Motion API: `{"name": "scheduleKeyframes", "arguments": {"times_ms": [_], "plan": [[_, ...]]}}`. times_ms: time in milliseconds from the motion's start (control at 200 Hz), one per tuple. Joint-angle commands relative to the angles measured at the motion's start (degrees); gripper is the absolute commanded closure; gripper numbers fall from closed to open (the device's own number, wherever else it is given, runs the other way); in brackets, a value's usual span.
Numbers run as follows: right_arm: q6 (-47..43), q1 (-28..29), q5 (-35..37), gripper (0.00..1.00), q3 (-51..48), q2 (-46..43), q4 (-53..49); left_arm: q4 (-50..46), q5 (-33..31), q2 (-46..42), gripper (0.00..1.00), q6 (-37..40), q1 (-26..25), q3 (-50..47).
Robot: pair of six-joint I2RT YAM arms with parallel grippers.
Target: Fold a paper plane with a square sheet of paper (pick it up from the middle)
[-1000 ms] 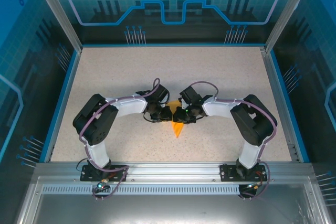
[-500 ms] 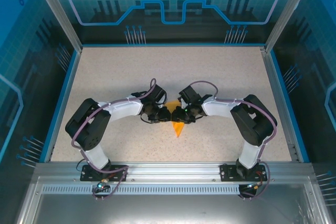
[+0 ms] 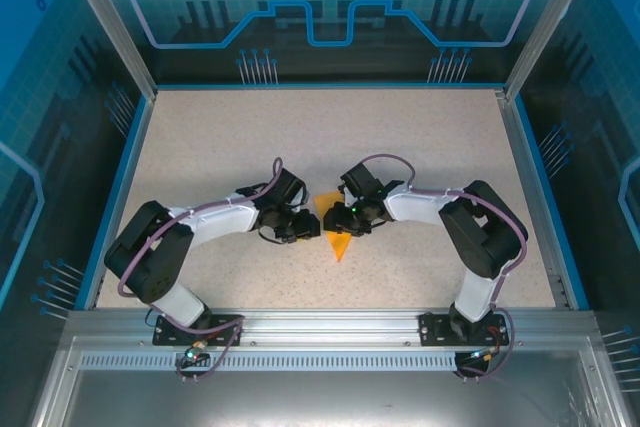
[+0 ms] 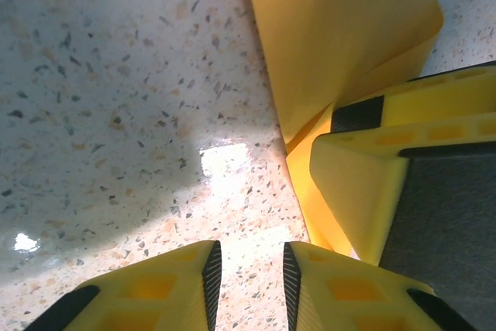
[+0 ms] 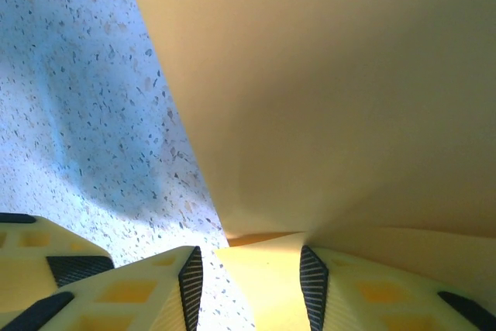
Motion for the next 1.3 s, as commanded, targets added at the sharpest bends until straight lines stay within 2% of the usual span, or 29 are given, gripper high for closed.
{"name": "scheduleKeyframes", "arguments": {"times_ms": [0,330,685,1110,1295], "plan": [[1.6,0.5,2.6,0.58,-0.8,0.1,-2.1,3.1,2.3,-0.3,0.7,-1.7,0.2,-1.1],[2.7,0.1,3.6,0.66,-2.4,-1.1,-1.9,5.3,3.0,3.5,0.73,-1.4,-0.2,0.7],[2.5,-0.2,3.9,0.82,-3.3,-1.9,-1.7,3.2,1.0,5.7,0.74,1.0,-0.3,6.0],[2.4,-0.6,4.0,0.87,-4.2,-2.9,-1.1,-3.0,-0.9,16.2,0.77,5.7,0.7,17.8],[2.6,-1.0,4.2,0.87,-4.2,-3.5,-1.0,-4.1,-1.7,19.2,0.79,6.2,1.0,19.6]]}}
